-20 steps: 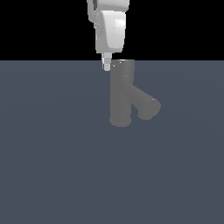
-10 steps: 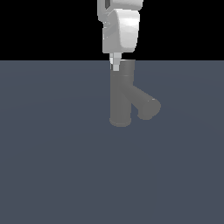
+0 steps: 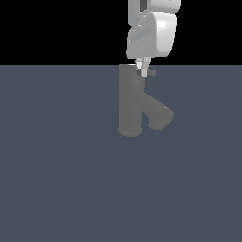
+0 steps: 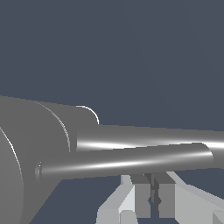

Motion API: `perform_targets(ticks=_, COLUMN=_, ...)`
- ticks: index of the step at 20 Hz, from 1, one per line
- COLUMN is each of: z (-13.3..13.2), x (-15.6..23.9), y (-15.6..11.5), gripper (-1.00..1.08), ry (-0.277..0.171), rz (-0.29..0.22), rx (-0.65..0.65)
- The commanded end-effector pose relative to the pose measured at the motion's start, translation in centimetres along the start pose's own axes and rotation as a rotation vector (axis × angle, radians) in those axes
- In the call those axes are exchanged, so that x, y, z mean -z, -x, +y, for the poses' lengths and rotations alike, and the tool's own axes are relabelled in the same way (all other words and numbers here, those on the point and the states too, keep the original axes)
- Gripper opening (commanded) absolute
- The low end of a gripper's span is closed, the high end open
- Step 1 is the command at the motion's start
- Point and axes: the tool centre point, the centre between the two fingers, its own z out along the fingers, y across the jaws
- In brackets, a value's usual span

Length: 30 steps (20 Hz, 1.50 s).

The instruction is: Turn on the faucet by rotating a designated handle.

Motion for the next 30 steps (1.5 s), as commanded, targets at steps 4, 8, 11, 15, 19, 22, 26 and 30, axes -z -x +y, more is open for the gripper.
perform_targets(ticks=4, z=1.0, x=0.1, y=-5.8, gripper=-1.0, ry=-0.003, rz=0.006, rx=-0.051)
perform_targets(ticks=8, z=-0.5, x=0.0, y=-2.9, gripper=-1.0, ry=0.0, rz=-0.001, rx=0.005)
perform_targets(ticks=11, z=-1.1, x=0.0, y=-3.9, gripper=-1.0, ry=-0.001, rz=0.0, rx=0.0)
perform_targets(ticks=15, z=-1.9, x=0.0, y=-5.2, gripper=-1.0, ry=-0.001, rz=0.001, rx=-0.008)
perform_targets(ticks=19, z=-2.6, x=0.0, y=-6.5, gripper=-1.0, ry=-0.001, rz=0.002, rx=-0.015)
perform_targets(ticks=22, z=-3.2, x=0.0, y=-7.4, gripper=-1.0, ry=-0.002, rz=0.002, rx=-0.02)
perform_targets(ticks=26, z=-3.9, x=0.1, y=-8.6, gripper=-1.0, ry=-0.002, rz=0.003, rx=-0.027)
perform_targets(ticks=30, z=-4.5, x=0.1, y=-9.8, gripper=-1.0, ry=-0.002, rz=0.004, rx=-0.034)
